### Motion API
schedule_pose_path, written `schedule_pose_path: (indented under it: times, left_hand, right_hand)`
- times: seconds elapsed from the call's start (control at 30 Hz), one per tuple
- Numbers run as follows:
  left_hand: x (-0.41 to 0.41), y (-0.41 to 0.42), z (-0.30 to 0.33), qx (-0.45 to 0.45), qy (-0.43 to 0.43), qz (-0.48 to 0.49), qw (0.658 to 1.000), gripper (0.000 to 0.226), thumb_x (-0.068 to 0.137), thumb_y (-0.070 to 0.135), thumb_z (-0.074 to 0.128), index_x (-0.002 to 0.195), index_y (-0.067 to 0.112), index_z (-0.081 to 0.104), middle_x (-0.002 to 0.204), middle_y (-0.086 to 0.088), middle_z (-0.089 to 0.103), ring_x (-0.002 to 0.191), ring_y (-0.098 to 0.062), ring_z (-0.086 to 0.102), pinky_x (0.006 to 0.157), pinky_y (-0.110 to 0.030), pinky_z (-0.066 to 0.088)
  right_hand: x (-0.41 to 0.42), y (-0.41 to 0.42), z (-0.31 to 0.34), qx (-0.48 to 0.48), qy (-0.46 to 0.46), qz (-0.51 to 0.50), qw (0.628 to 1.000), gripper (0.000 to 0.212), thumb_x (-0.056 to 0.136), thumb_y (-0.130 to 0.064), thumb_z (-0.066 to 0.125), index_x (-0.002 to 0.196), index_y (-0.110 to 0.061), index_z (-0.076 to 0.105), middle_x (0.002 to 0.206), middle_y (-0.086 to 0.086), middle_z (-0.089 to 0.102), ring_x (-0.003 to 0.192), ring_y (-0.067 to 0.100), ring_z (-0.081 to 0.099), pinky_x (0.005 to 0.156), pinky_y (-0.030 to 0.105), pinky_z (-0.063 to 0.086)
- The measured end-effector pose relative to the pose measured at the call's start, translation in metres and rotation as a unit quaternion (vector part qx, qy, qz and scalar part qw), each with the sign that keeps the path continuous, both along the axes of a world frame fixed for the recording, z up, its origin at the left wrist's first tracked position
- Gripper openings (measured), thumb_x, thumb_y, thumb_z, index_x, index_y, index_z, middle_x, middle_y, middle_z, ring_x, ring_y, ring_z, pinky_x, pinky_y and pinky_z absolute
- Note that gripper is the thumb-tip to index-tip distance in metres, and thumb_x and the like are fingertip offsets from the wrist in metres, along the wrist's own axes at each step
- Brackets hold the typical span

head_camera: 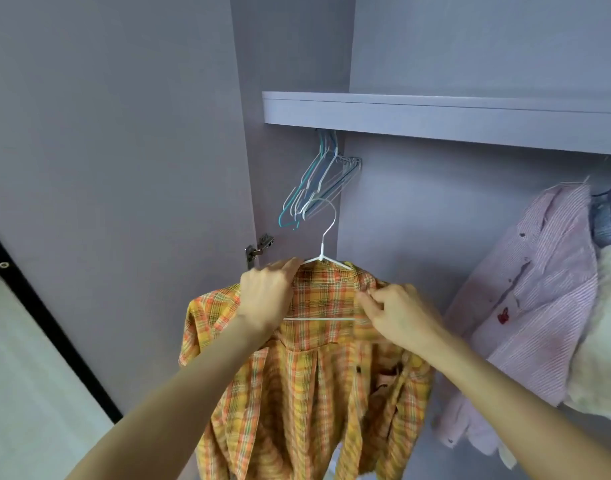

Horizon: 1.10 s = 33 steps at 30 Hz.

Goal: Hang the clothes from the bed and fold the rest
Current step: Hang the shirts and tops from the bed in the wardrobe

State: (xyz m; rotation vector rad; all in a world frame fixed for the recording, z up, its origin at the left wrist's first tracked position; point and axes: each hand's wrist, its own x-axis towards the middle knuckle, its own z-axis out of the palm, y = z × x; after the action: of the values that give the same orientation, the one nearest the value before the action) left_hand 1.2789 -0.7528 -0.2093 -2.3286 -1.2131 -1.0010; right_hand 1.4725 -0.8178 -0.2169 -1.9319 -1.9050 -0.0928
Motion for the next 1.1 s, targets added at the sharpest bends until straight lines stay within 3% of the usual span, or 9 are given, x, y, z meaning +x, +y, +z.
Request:
schedule_pose_path:
  times: [0.07,0.13,0.23,0.37,0.47,0.6,0.83,0.97,1.1]
  left_hand:
    - [-0.003,-0.002,-0.003,0.010,-0.007,-0.010,1.000,0.047,0.049,-0.010,0.049,0.084,0.010,0.074,0.056,0.001,0.065,0.038,-0.018,0.056,0.031,-0.018,0.032]
    - [-0.006,-0.003,-0.005,0.010,-0.027,-0.019,0.999,0.046,0.051,-0.014,0.056,0.086,0.010,0.074,0.056,0.002,0.064,0.039,-0.017,0.056,0.033,-0.017,0.033]
    - [-0.010,-0.002,-0.002,0.006,-0.061,-0.031,0.998,0.044,0.053,-0.016,0.076,0.086,0.011,0.074,0.061,0.002,0.067,0.043,-0.015,0.059,0.033,-0.016,0.037]
    - [-0.016,0.002,-0.004,0.022,-0.107,-0.031,0.994,0.023,0.076,-0.001,0.072,0.097,0.008,0.071,0.084,-0.003,0.073,0.072,-0.020,0.070,0.062,-0.030,0.056]
    - [-0.021,0.004,-0.017,-0.070,-0.112,0.087,0.987,0.047,0.084,0.009,0.065,0.129,0.011,0.054,0.129,-0.013,0.056,0.122,-0.032,0.050,0.104,-0.053,0.032]
    - [-0.048,0.005,-0.029,-0.183,-0.095,0.210,0.956,0.044,0.089,0.009,0.053,0.131,0.022,0.053,0.124,-0.011,0.044,0.109,-0.033,0.046,0.084,-0.043,0.040]
    - [-0.046,0.015,0.005,-0.247,-0.202,0.080,0.944,0.033,0.082,0.000,0.047,0.101,0.012,0.071,0.093,-0.015,0.066,0.091,-0.036,0.060,0.079,-0.028,0.044]
    - [-0.037,0.003,-0.005,-0.325,-0.093,0.047,0.940,0.019,0.087,0.033,0.057,0.099,0.023,0.067,0.088,-0.001,0.064,0.092,-0.027,0.061,0.076,-0.030,0.047]
    - [-0.042,0.008,-0.014,-0.304,-0.047,0.055,0.950,0.061,0.083,0.057,0.056,0.136,0.031,0.044,0.122,0.003,0.045,0.116,-0.019,0.043,0.096,-0.038,0.039]
  right_hand:
    - [0.007,0.003,0.003,0.010,-0.006,-0.038,0.999,0.046,0.094,-0.045,0.041,0.065,-0.015,0.060,0.060,-0.002,0.061,0.063,0.022,0.062,0.051,0.025,0.036]
    - [0.015,0.011,0.006,0.068,0.030,-0.024,0.997,0.024,0.092,-0.041,0.048,0.090,-0.022,0.063,0.089,-0.005,0.067,0.089,0.019,0.062,0.066,0.027,0.040]
    - [0.020,0.028,0.009,-0.063,0.028,0.091,0.993,0.038,0.094,-0.036,0.049,0.128,-0.020,0.046,0.125,-0.003,0.053,0.117,0.017,0.048,0.094,0.037,0.040]
    - [0.020,0.036,-0.003,-0.038,0.072,0.121,0.989,0.020,0.095,-0.031,0.048,0.079,-0.022,0.041,0.064,0.001,0.050,0.057,0.019,0.049,0.055,0.035,0.036]
    - [0.012,0.032,-0.011,0.058,0.076,0.116,0.989,0.018,0.095,-0.024,0.051,0.079,-0.020,0.044,0.049,-0.007,0.038,0.045,0.016,0.040,0.047,0.030,0.026]
    - [0.013,0.028,-0.024,0.067,0.074,0.077,0.992,0.018,0.093,-0.017,0.054,0.105,-0.005,0.062,0.048,-0.004,0.043,0.042,0.017,0.041,0.045,0.028,0.028]
    - [0.002,0.025,-0.047,0.002,-0.061,0.064,0.996,0.030,0.096,-0.014,0.044,0.122,-0.020,0.057,0.099,0.005,0.071,0.089,0.030,0.065,0.073,0.037,0.050]
    - [0.011,0.028,-0.046,0.062,0.093,0.053,0.992,0.014,0.091,-0.006,0.054,0.100,-0.004,0.065,0.055,-0.004,0.060,0.047,0.016,0.056,0.048,0.033,0.043]
    - [0.022,0.021,-0.032,0.108,0.128,0.066,0.984,0.006,0.085,-0.001,0.063,0.090,0.000,0.067,0.041,-0.017,0.025,0.034,-0.005,0.026,0.037,0.013,0.021]
